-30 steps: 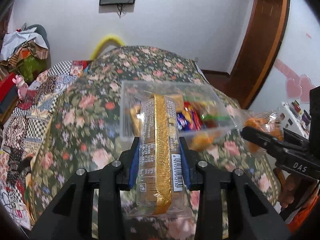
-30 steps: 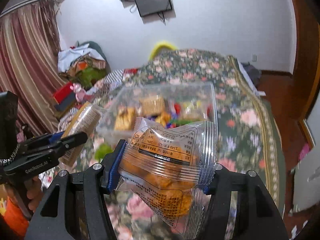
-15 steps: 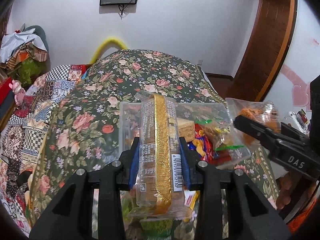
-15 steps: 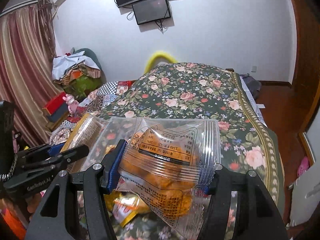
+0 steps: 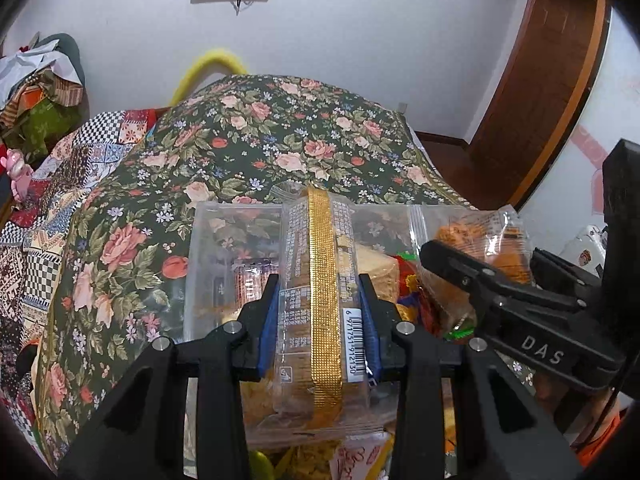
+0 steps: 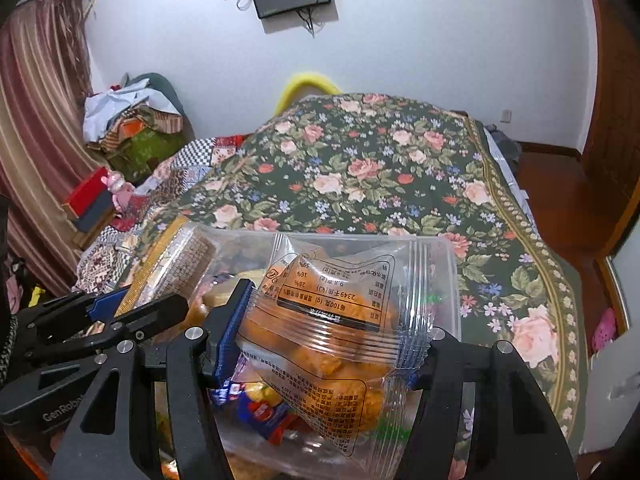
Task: Organize snacks
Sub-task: 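Lower the orange bag and gold-striped bar into the clear box and release both, then grasp the yellow chip bag with the right tool while the left tool grasps the green cup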
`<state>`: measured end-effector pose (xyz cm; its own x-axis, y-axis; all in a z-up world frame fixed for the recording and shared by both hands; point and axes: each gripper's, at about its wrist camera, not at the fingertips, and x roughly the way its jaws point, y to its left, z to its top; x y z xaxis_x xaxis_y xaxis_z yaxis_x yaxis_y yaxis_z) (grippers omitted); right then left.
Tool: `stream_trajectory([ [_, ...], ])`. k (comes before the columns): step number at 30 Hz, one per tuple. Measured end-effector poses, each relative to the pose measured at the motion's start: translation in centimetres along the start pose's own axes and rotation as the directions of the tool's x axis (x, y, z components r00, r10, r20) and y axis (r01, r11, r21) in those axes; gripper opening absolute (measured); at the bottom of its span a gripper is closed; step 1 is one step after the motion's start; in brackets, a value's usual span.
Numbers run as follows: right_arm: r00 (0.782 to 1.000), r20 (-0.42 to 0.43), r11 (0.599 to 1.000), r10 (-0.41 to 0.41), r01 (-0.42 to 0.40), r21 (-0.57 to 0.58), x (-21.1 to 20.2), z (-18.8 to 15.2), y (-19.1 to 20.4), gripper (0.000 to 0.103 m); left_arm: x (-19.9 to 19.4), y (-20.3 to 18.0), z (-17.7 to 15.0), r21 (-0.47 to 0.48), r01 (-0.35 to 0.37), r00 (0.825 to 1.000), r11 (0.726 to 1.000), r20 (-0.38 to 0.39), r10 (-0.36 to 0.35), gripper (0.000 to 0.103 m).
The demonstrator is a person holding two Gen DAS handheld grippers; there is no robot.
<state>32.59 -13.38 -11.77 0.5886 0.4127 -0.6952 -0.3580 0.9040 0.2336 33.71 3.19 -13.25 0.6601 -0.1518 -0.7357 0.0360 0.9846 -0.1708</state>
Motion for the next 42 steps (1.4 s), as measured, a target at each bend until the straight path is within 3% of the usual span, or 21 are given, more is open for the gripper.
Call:
stream_trajectory([
  [5, 1.0, -0.024, 1.0, -0.002, 0.002, 0.0, 0.7, -0.3, -0.1, 0.06, 1.0, 0.5, 0.0, -0.023, -0.016, 1.0, 1.0, -0.016, 0.015, 0.036],
  [8, 1.0, -0.022, 1.0, -0.016, 0.016, -0.009, 0.5, -0.2, 0.2, 0.06, 0.4, 0.8, 0.0, -0.034, -0.045, 0.999, 0.998, 0.017, 0.046, 0.037],
  [11, 1.0, -0.011, 1.0, -0.02, 0.019, -0.016, -0.4, -0.1, 0.5, 0.064, -0.7, 0.9, 0.0, -0.03, -0.024, 0.999, 0.999, 0.036, 0.025, 0.04],
  [16, 1.0, 0.026, 1.0, -0.002, 0.003, -0.026, -2.5, -0.3, 0.9, 0.068, -3.6, 0.6, -0.6, 0.019, -0.049, 0.996, 0.999, 0.074, 0.048, 0.043],
  [23, 0.997, 0.078, 0.998, 0.028, -0.023, -0.061, -6.4, -2.1, 2.1, 0.073, -7.4, 1.5, -2.5, 0.057, -0.075, 0.993, 0.996, 0.098, 0.069, 0.056],
  [31, 0.996, 0.08, 0.996, 0.035, -0.027, -0.09, -8.6, -5.1, 2.9, 0.077, -8.8, 4.7, -6.5, 0.054, -0.108, 0.994, 0.993, 0.026, 0.107, 0.064],
  [36, 0.999, 0.025, 0.996, 0.042, -0.039, -0.079, -7.8, -7.5, 3.1, 0.077, -8.2, 6.0, -9.3, 0.055, -0.12, 0.992, 0.991, -0.037, 0.122, 0.065],
  [42, 0.998, -0.056, 0.997, 0.042, -0.046, -0.065, -5.5, -10.1, 3.2, 0.077, -6.4, 6.3, -11.7, 0.037, -0.088, 0.99, 0.995, -0.104, 0.091, 0.065],
])
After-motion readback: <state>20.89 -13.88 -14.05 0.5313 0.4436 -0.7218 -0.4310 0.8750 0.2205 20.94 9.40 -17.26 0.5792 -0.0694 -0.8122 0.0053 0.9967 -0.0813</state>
